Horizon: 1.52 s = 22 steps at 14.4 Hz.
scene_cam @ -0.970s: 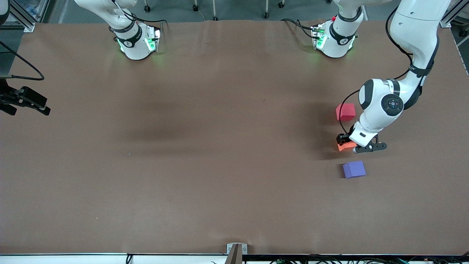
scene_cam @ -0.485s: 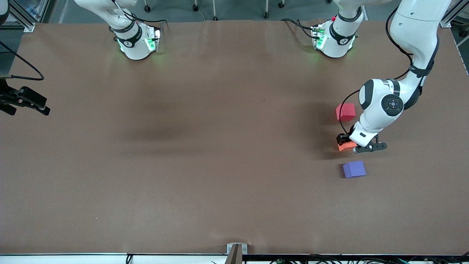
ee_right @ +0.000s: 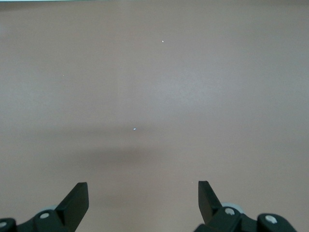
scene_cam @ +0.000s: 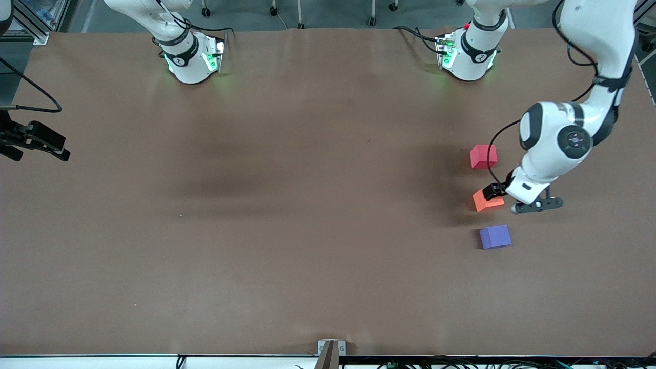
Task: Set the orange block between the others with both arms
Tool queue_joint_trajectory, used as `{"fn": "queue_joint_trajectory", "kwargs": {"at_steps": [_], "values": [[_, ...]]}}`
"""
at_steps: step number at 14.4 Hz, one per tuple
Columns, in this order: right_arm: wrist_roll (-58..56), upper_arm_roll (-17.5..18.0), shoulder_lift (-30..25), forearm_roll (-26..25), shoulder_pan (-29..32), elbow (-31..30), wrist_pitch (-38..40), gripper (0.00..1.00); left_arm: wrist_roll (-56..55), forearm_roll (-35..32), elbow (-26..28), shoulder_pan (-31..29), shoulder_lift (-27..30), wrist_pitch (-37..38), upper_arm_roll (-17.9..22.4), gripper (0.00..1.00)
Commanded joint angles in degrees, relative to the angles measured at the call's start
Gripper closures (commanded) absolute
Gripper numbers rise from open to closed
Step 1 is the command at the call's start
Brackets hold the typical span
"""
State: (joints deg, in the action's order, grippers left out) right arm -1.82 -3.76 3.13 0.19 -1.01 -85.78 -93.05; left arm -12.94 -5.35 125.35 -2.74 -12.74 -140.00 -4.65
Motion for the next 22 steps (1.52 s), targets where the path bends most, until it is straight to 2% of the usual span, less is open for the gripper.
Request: {"fn": "queue_joint_trajectory", "kwargs": {"at_steps": [1, 5, 12, 16, 19, 20, 22], "values": [[-0.3, -0.1, -0.8, -0.5, -0.1, -0.4, 0.1, 0.0, -0.2, -0.2, -7.5, -0.1, 3.9, 11.5, -2.0, 0.0], [-0.4, -0.1, -0.8, -0.5, 0.0, -0.5, 0.4, 0.0, 0.6, -0.1, -21.4, 0.0, 3.8, 26.7, -3.8, 0.0], [-0.4, -0.1, -0.1, -0.5, -0.1, -0.5, 0.2, 0.0, 6.5, 3.2, -38.8, -0.4, 4.0, 44.0, -4.1, 0.0], [-0.4, -0.1, -0.1, -0.5, -0.3, -0.5, 0.3, 0.0, 10.6, 3.3, -40.6, -1.2, 6.8, 46.7, -3.4, 0.0], [-0.4, -0.1, -0.1, -0.5, -0.6, -0.5, 0.2, 0.0, 10.7, 3.5, -45.4, -1.7, 6.7, 49.8, -3.3, 0.0], [-0.3, -0.1, -0.1, -0.5, -0.6, -0.5, 0.1, 0.0, 11.0, 4.5, -45.5, -1.8, 6.7, 50.1, -3.3, 0.0], [-0.3, -0.1, -0.1, -0.5, -0.6, -0.4, 0.0, 0.0, 12.5, 6.2, -45.1, -5.3, 7.5, 50.4, -4.0, 0.0]]}}
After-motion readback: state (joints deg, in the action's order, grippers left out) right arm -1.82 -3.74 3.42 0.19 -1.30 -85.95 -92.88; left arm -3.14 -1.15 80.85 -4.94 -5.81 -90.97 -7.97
